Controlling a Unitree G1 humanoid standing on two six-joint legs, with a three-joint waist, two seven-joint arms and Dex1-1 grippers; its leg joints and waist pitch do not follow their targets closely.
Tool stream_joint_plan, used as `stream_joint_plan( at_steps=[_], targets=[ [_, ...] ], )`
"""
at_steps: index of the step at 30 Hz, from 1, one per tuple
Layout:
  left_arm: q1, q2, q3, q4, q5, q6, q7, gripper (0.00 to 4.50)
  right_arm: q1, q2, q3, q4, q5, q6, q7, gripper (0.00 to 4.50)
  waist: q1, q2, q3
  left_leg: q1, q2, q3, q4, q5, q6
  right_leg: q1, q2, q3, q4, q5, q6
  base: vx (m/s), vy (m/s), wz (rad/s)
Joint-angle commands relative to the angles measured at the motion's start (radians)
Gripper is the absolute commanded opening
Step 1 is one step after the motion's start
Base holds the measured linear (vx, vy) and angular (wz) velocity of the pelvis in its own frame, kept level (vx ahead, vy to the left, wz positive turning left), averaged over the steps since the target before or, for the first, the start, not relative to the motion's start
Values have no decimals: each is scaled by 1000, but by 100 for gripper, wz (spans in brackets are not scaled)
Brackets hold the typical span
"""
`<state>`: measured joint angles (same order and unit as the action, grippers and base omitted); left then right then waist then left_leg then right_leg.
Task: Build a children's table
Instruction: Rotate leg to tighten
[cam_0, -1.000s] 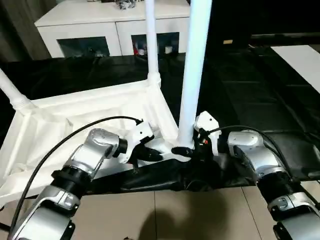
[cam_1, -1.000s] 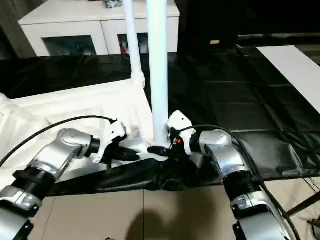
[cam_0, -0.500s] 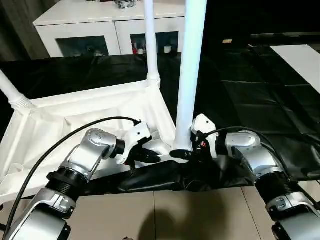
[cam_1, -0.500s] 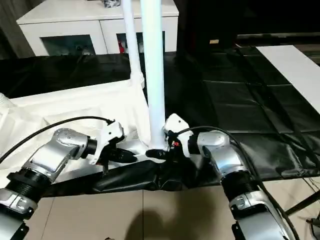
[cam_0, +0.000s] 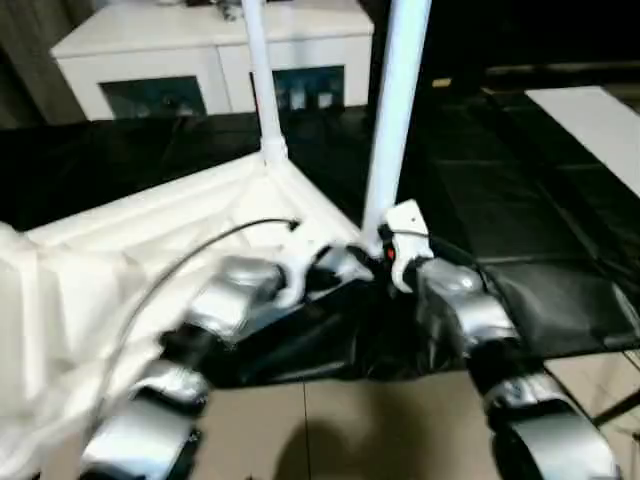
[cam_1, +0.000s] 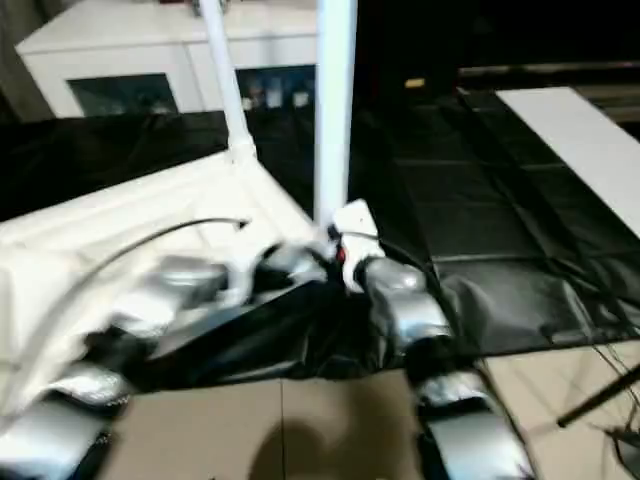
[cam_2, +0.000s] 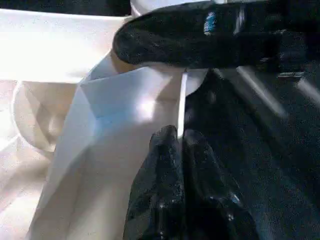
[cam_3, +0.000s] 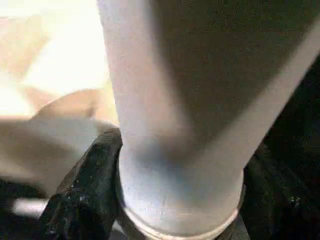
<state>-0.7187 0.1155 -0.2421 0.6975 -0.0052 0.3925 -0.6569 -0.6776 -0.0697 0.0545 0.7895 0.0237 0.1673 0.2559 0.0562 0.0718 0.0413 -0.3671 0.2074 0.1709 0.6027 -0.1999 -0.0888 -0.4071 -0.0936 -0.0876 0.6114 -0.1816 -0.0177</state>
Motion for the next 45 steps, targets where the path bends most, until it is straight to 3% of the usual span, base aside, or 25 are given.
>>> stream_joint_plan(
  at_steps=[1, 4, 7, 9, 10, 12, 13, 14, 16, 17, 19, 20, 22, 23, 27, 29, 32, 40, 45],
  targets=[
    [-23, 8, 69, 59, 8, -15, 153, 0, 21, 25, -11, 58, -5, 21, -74, 269, -1, -13, -70, 2, 5, 2, -64, -91, 64, 63, -45, 41, -68, -107, -231, 0, 0, 0],
    [-57, -32, 78, 118, 24, -66, 219, 0, -7, 80, -42, 121, 5, -48, -185, 269, 2, -17, -69, 6, 6, 3, -66, -102, 68, 59, -47, 41, -72, -133, -223, 0, 0, 0],
    [-56, -29, 61, 114, 34, -78, 191, 0, -9, 105, -51, 112, 30, -62, -123, 269, 2, -22, -68, 1, 7, 4, -66, -105, 86, 63, -47, 41, -70, -126, -219, 0, 0, 0],
    [-51, -15, 52, 101, 30, -94, 145, 0, -9, 94, -35, 85, 8, -107, -112, 325, 3, -18, -68, 0, 8, 3, -65, -98, 92, 63, -48, 40, -69, -120, -217, 0, 0, 0],
    [-47, -7, 45, 97, 31, -107, 122, 0, -9, 86, -29, 82, -1, -125, -111, 339, 3, -9, -68, 0, 8, 1, -66, -96, 91, 62, -48, 39, -70, -114, -219, 0, 0, 0],
    [-34, 9, 30, 84, 28, -126, 73, 0, -8, 73, -36, 75, 5, -139, -102, 348, 0, -6, -70, -1, 6, 1, -64, -101, 93, 63, -46, 39, -66, -85, -225, 0, 0, 0],
    [-27, 16, 24, 76, 24, -132, 50, 0, -9, 68, -45, 71, 15, -139, -95, 348, -7, -10, -71, -11, 5, -3, -66, -92, 96, 73, -48, 37, -61, -59, -226, 0, 0, 0],
    [-12, 33, 10, 52, 21, -134, 4, 0, -3, 53, -50, 44, 29, -137, -60, 373, -15, -16, -70, -15, 5, -4, -66, -84, 98, 75, -46, 35, -60, -54, -226, 0, 0, 0],
    [1, 48, 1, 32, 14, -135, -38, 0, 3, 36, -46, 21, 42, -137, -8, 381, -11, -15, -75, -9, 7, -3, -61, -68, 116, 75, -51, 38, -56, -23, -240, 0, 0, 0],
    [24, 71, -6, -6, -9, -127, -116, 0, 14, 1, -30, -13, 42, -149, 68, 384, -11, -10, -76, -5, 9, -2, -57, -36, 142, 69, -48, 37, -51, 27, -267, 0, 0, 0],
    [40, 84, -9, -32, -27, -120, -167, 0, 22, -23, -14, -26, 29, -162, 103, 408, -9, -14, -80, -7, 7, -1, -50, 5, 170, 69, -47, 37, -42, 92, -285, 0, 0, 0],
    [57, 99, -16, -56, -38, -125, -215, 0, 32, -45, 0, -39, 20, -169, 145, 408, -9, -13, -80, -7, 8, 1, -48, 12, 185, 65, -45, 37, -41, 102, -292, 0, 0, 0],
    [96, 145, -34, -118, -66, -138, -325, 0, 67, -105, 36, -100, 41, -144, 316, 408, 1, -21, -79, -10, 11, 1, -48, 5, 200, 69, -47, 36, -39, 91, -294, 0, 0, 0],
    [113, 168, -40, -152, -81, -137, -370, 0, 89, -139, 66, -142, 54, -132, 424, 408, 5, -17, -77, -9, 15, 3, -48, -12, 208, 64, -46, 36, -41, 68, -290, 0, 0, 0],
    [129, 196, -25, -208, -110, -106, -424, 0, 138, -214, 122, -241, 103, -99, 661, 408, 19, -15, -71, -4, 23, 6, -51, -61, 186, 55, -43, 38, -46, -4, -278, 0, 0, 0],
    [130, 207, -23, -213, -117, -99, -448, 0, 144, -238, 140, -250, 107, -100, 720, 408, 21, -8, -68, -4, 22, 4, -56, -112, 146, 54, -46, 38, -52, -78, -266, 0, 0, 0],
    [132, 217, -20, -218, -119, -92, -465, 0, 148, -274, 165, -250, 97, -106, 792, 408, 22, -14, -67, 0, 20, 3, -60, -147, 111, 54, -45, 40, -60, -118, -253, 0, 0, 0],
    [131, 226, -16, -244, -125, -74, -475, 0, 119, -285, 156, -226, 91, -85, 817, 408, 30, -13, -71, -7, 18, 1, -56, -101, 111, 56, -46, 41, -54, -82, -248, 0, 0, 0],
    [135, 224, -15, -255, -123, -64, -489, 0, 111, -284, 162, -198, 81, -93, 817, 373, 30, -14, -74, -7, 17, 1, -53, -77, 122, 57, -45, 40, -49, -44, -259, 0, 0, 0]
  ],
)
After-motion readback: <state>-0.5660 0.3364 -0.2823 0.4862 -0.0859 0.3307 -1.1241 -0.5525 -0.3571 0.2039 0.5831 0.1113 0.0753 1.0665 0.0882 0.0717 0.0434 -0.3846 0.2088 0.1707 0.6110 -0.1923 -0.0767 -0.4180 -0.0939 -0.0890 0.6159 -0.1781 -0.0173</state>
